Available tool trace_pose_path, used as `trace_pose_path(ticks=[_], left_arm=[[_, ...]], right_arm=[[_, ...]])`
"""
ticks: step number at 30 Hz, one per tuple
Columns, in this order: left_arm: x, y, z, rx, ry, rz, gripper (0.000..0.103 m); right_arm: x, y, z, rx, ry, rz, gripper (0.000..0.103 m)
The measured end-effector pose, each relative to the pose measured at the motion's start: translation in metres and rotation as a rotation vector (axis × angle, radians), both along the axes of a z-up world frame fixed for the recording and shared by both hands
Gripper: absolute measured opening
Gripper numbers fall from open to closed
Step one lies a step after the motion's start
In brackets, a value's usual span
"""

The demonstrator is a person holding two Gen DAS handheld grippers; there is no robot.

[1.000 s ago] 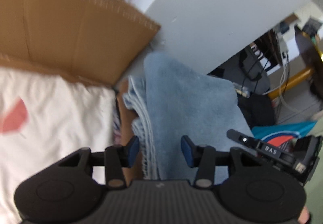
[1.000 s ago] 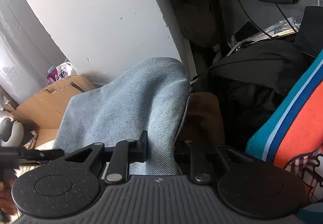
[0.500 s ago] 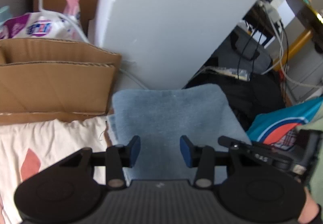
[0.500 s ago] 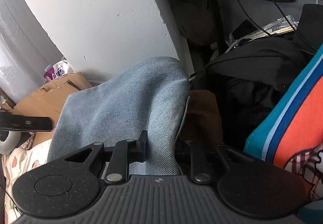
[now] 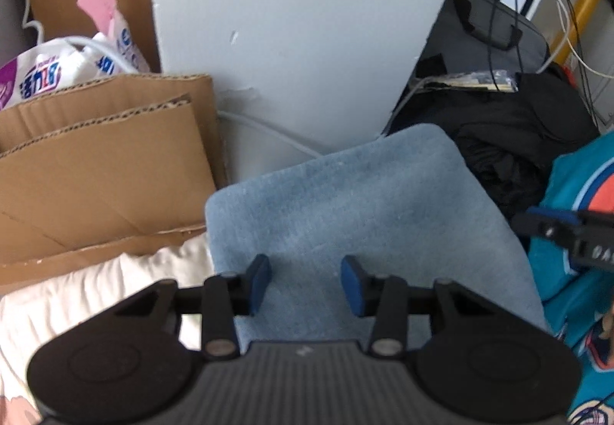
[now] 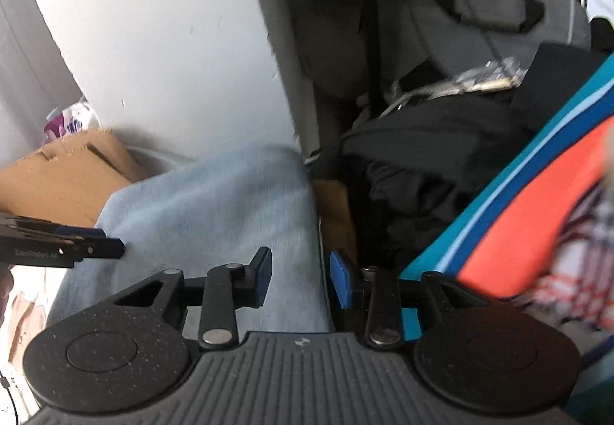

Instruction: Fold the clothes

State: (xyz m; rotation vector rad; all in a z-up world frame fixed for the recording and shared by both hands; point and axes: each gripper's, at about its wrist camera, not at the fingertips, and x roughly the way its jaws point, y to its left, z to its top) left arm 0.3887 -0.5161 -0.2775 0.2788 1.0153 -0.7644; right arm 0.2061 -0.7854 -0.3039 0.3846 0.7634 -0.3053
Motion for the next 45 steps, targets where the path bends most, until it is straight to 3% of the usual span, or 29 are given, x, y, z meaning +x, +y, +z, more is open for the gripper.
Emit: trace_pose_path(ticks=[8, 24, 31, 37, 39, 45], left_arm=[[0.002, -0.003, -0.002, -0.007, -0.027, -0.009, 0.047], [-0.007, 0.002, -0.011, -0.025, -0.067, -0.004, 0.047], [-0.009, 0.002, -0.015, -0.027, -0.095, -0.016, 0.047], [-0.02, 0.003, -0.006, -0.021, -0.143, -0.066, 0.046], [-0.025, 0.009, -0.002, -0.019, -0.155, -0.094, 0.046], [-0.034, 0.026, 0.005, -0.008, -0.151, -0.117, 0.045]], right_arm=[[0.025, 0.005, 0.006, -0.002, -0.051, 0.083, 0.035], [0.109, 0.017, -0.025, -0.083, 0.047, 0.156, 0.03], [0.114, 0.017, -0.049, -0.049, 0.065, 0.136, 0.028], [0.112, 0.017, -0.036, -0.057, 0.03, 0.138, 0.02], [0.112, 0.012, -0.036, -0.038, 0.014, 0.114, 0.012], [0.118, 0.003, -0.037, -0.004, -0.016, 0.074, 0.01]])
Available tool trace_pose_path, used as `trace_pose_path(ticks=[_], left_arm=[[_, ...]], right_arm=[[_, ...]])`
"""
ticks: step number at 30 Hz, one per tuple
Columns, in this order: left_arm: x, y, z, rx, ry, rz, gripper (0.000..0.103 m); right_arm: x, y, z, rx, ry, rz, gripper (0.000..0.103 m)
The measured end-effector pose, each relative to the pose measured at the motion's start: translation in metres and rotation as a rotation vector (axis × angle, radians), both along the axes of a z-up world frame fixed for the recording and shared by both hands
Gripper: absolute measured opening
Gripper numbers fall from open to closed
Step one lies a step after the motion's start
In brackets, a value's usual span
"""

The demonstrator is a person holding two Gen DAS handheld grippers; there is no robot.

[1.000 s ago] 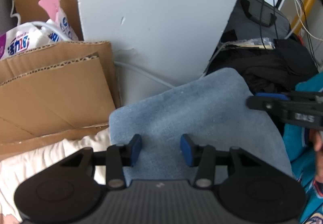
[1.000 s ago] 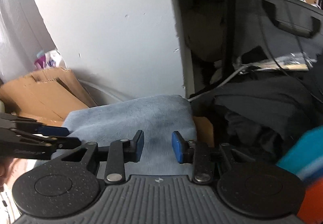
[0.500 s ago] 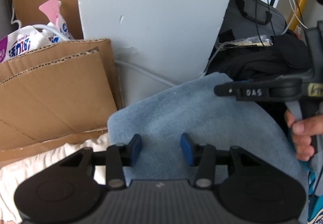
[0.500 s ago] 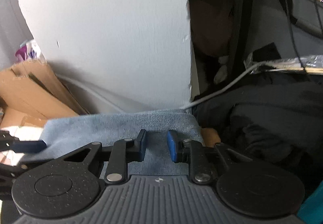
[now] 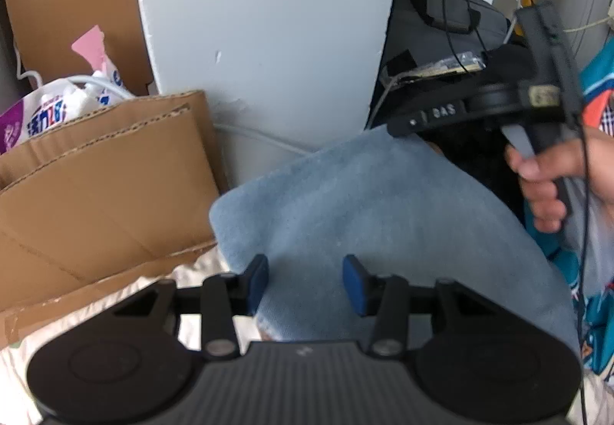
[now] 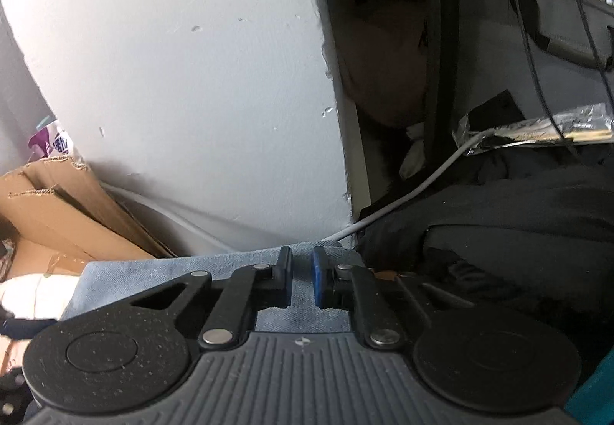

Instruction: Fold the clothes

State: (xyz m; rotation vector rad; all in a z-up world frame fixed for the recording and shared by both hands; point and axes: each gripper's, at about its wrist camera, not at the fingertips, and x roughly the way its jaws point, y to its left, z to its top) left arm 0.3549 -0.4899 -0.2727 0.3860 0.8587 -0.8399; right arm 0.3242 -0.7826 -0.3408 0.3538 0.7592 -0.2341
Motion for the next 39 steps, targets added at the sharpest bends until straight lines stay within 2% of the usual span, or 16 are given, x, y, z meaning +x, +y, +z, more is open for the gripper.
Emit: trace_pose_path(ticks=[4, 7, 12, 17, 25, 30, 33, 39], left_arm=[[-0.012, 0.002, -0.002, 0.024, -0.033, -0.022, 0.045], [-0.008, 0.006, -0.005, 0.012, -0.011, -0.008, 0.046], [-0.013, 0.011, 0.004, 0.026, -0.009, -0.017, 0.042], [-0.02, 0.024, 0.007, 0.012, 0.069, -0.005, 0.038], [-0.021, 0.03, -0.011, 0.023, 0.113, 0.015, 0.038], [-0.014, 0.032, -0.03, 0.033, 0.134, 0.049, 0.041], [-0.013, 0.035, -0.033, 0.025, 0.131, 0.057, 0.044], [-0.022, 0.034, -0.025, 0.029, 0.113, 0.066, 0.04]], right_arm=[[0.007, 0.003, -0.011, -0.007, 0.052, 0.007, 0.013], [0.006, 0.007, -0.01, -0.012, 0.083, 0.012, 0.013], [-0.012, 0.016, 0.007, 0.029, 0.059, 0.054, 0.012], [-0.039, 0.039, 0.015, 0.085, 0.03, 0.132, 0.012], [-0.073, 0.084, 0.015, 0.072, 0.026, 0.231, 0.012], [-0.097, 0.097, 0.009, 0.053, 0.042, 0.237, 0.013], [-0.113, 0.098, 0.008, 0.04, 0.041, 0.226, 0.013], [-0.148, 0.092, 0.003, 0.033, 0.036, 0.171, 0.013]])
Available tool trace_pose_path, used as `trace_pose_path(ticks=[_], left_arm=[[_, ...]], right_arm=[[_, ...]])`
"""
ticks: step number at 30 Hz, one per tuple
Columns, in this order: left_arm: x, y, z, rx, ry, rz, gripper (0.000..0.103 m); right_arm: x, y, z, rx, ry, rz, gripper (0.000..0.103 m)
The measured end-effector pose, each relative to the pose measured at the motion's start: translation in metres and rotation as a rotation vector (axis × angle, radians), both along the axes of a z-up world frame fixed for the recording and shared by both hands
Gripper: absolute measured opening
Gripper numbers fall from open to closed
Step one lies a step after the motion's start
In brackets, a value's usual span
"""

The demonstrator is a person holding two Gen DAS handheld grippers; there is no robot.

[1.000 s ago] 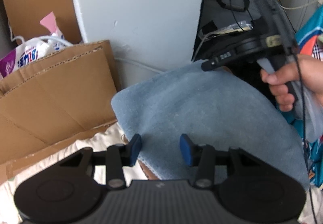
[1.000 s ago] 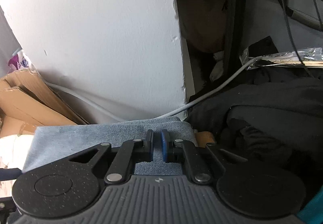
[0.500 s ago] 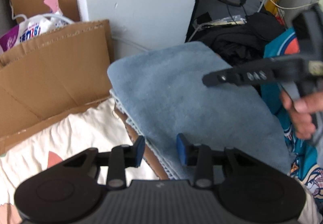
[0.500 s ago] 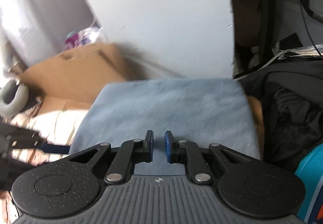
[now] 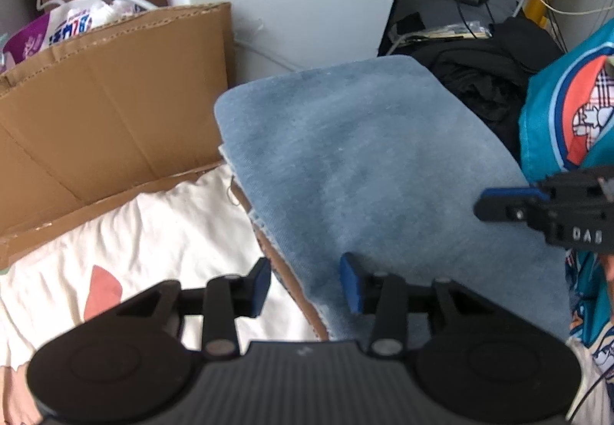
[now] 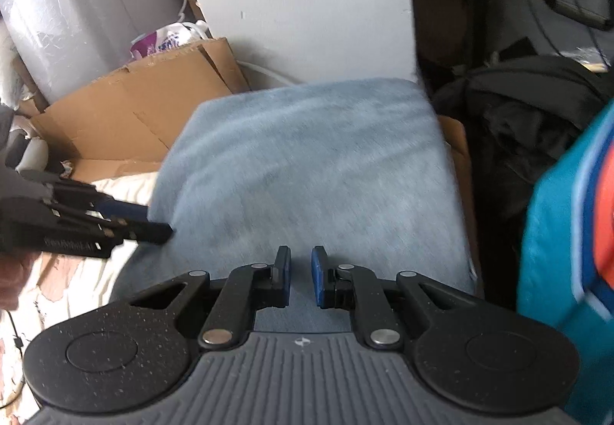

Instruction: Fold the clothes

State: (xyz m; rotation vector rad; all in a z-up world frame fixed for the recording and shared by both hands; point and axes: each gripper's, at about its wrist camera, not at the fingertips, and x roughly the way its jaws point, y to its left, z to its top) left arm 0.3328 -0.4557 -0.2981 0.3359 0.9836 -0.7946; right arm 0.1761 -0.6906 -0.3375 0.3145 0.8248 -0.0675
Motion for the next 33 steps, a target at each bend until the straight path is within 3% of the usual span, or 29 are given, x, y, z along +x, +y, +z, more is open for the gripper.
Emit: trace_pose_path(ticks=[9, 16, 20, 22, 28, 33], left_arm=[[-0.018, 0.011, 0.005, -0.009, 0.019, 0.015, 0.038], [-0.029, 0.02, 0.022, 0.0, 0.043, -0.037, 0.036], [-0.035, 0.02, 0.04, -0.016, -0.007, -0.052, 0.033], [-0.038, 0.017, 0.046, -0.028, -0.027, -0.073, 0.031], [-0.041, -0.002, 0.049, -0.043, -0.06, -0.125, 0.023], [-0.038, -0.016, 0.036, -0.005, -0.081, -0.15, 0.022]], right_arm=[[-0.046, 0.003, -0.014, 0.027, 0.024, -0.027, 0.014], [-0.089, 0.006, -0.015, 0.065, 0.037, -0.066, 0.016], [-0.115, 0.003, -0.007, 0.082, -0.017, -0.167, 0.042], [-0.126, 0.0, -0.007, 0.1, -0.05, -0.221, 0.043], [-0.141, -0.015, -0.034, 0.279, -0.093, -0.39, 0.043], [-0.146, -0.02, -0.055, 0.431, -0.13, -0.465, 0.057]])
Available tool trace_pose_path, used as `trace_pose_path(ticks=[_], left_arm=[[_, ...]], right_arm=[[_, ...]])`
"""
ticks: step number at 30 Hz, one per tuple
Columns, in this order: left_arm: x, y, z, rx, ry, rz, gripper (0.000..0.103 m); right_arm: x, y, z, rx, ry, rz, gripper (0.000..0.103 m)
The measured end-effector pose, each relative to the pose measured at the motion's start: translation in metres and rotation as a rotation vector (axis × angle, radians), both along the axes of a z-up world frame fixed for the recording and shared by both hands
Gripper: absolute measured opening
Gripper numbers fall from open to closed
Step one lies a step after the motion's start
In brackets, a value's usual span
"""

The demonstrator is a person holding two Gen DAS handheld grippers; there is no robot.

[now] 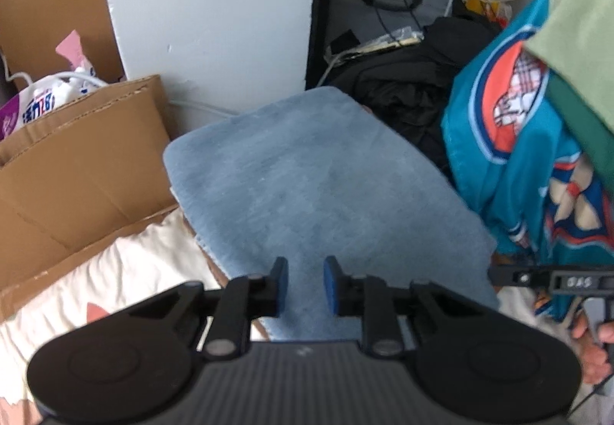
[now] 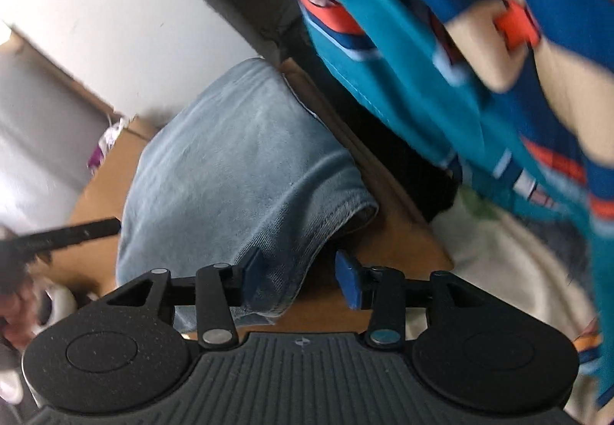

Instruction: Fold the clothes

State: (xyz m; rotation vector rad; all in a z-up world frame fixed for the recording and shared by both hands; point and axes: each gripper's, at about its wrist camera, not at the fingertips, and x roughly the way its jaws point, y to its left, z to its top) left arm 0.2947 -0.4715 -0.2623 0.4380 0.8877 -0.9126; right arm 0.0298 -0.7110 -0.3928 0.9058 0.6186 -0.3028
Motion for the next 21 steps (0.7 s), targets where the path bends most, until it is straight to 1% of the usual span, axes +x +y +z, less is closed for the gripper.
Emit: trace_pose_path(ticks=[3, 6, 10, 13, 15, 16, 18, 21], left_arm=[[0.006, -0.001, -0.012, 0.027, 0.009, 0.014, 0.017], [0.011, 0.001, -0.024, 0.037, 0.019, 0.021, 0.017], [0.014, 0.001, -0.03, 0.039, 0.021, 0.032, 0.017], [0.016, -0.001, -0.033, 0.049, 0.017, 0.043, 0.016], [0.017, -0.001, -0.035, 0.05, 0.018, 0.05, 0.015], [0.017, -0.001, -0.035, 0.051, 0.014, 0.049, 0.015], [0.015, 0.001, -0.035, 0.052, 0.01, 0.048, 0.015], [0.013, 0.006, -0.035, 0.05, 0.016, 0.064, 0.015]], right_arm=[[0.001, -0.001, -0.01, 0.069, -0.029, -0.033, 0.06], [0.003, -0.001, -0.021, 0.139, -0.068, -0.054, 0.06], [0.007, 0.002, -0.037, 0.205, -0.123, -0.078, 0.06], [0.01, 0.006, -0.052, 0.319, -0.146, -0.081, 0.057], [0.011, 0.012, -0.057, 0.366, -0.157, -0.056, 0.039], [0.011, 0.015, -0.057, 0.373, -0.164, -0.038, 0.033], [0.008, 0.018, -0.054, 0.369, -0.173, -0.02, 0.026], [0.001, 0.02, -0.048, 0.371, -0.176, 0.0, 0.024]])
